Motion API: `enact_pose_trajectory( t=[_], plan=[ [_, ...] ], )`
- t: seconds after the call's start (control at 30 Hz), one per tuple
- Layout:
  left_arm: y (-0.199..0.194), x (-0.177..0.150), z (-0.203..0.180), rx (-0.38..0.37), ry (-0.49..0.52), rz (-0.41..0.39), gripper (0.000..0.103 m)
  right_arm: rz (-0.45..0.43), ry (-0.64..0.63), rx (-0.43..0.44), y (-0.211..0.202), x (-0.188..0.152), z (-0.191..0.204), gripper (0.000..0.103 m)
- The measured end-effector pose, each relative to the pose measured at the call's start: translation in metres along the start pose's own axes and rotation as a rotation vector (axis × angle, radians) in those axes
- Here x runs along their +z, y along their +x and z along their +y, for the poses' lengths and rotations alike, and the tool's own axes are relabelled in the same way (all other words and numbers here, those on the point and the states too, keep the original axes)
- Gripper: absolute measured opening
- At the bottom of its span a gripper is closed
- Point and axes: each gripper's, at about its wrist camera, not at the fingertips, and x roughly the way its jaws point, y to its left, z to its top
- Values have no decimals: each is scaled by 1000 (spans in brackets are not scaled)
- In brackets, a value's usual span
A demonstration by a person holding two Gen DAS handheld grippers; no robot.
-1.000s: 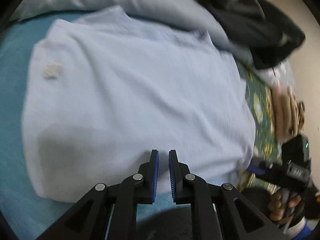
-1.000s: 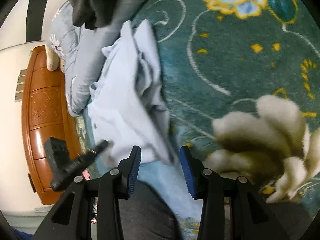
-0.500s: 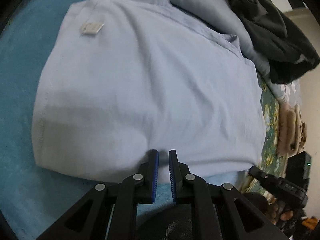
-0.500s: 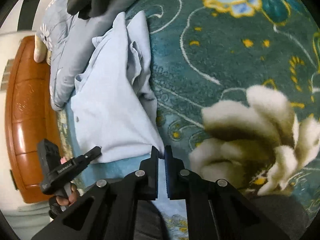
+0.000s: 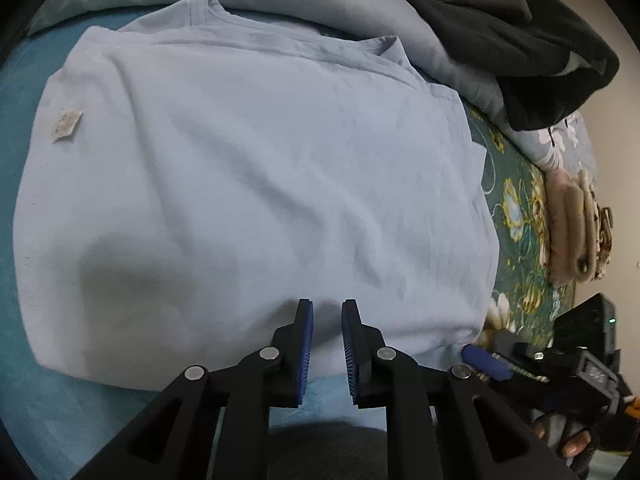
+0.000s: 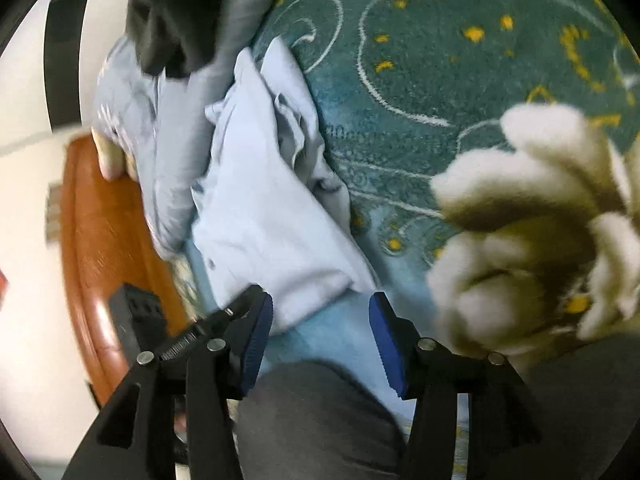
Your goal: Fold clothes
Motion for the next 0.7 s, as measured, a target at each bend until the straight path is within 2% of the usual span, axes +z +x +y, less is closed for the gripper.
enact_pose_trajectory(
  t=[0.17, 0.27, 0.37, 0.43, 0.47, 0.53, 0.7],
  plan=[
    [5, -4, 7, -7, -16, 10, 19, 20, 139, 64, 18, 1, -11, 52],
    [6, -5, 8, -7, -22, 16, 20, -56, 166, 56, 19, 6, -17, 51],
    [8, -4, 7, -8, -24, 21, 20, -82, 186, 94, 18, 8, -18, 49],
    [9, -4, 7, -8, -24, 24, 20, -97, 143, 72, 16, 9, -12, 22],
    [12, -2, 5, -10, -23, 25, 20, -97, 134, 73, 14, 9, -10, 14],
    [17, 0, 1, -14, -21, 26, 20, -98, 126, 77, 11, 10, -10, 9],
    [15, -2, 5, -14, -23, 29, 20, -136, 121, 79, 3, 11, -13, 8]
  ],
)
